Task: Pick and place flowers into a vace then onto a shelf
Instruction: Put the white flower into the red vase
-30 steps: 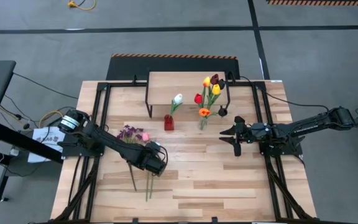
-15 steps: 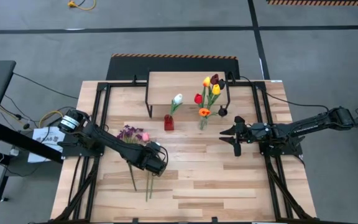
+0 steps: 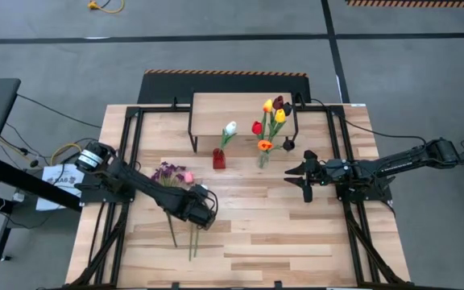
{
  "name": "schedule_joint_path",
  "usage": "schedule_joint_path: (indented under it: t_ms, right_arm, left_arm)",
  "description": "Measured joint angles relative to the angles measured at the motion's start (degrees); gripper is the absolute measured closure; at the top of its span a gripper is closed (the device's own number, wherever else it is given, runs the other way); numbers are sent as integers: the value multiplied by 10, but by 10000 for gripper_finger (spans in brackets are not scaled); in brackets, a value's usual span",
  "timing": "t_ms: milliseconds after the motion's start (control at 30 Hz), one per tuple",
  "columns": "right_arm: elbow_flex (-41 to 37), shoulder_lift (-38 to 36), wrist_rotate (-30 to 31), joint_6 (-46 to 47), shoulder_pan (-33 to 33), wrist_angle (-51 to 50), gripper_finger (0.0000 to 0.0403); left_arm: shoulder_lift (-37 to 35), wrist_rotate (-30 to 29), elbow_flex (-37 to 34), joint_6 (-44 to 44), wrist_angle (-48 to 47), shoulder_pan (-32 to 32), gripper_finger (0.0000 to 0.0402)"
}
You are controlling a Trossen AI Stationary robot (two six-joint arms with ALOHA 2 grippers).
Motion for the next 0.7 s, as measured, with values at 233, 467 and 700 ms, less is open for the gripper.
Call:
schedule_joint_path:
  t_ms: [233,467,700]
  right_arm:
    - [0,0,0,0,0,0,285]
    - [0,0,0,0,0,1,285]
    - [0,0,0,0,0,0,285]
  left_arm:
    - [0,-5,0,-2,-1,-6,271]
    - [24,4,0,11,1,4,271]
    - [78,26,7,25,12,6,271]
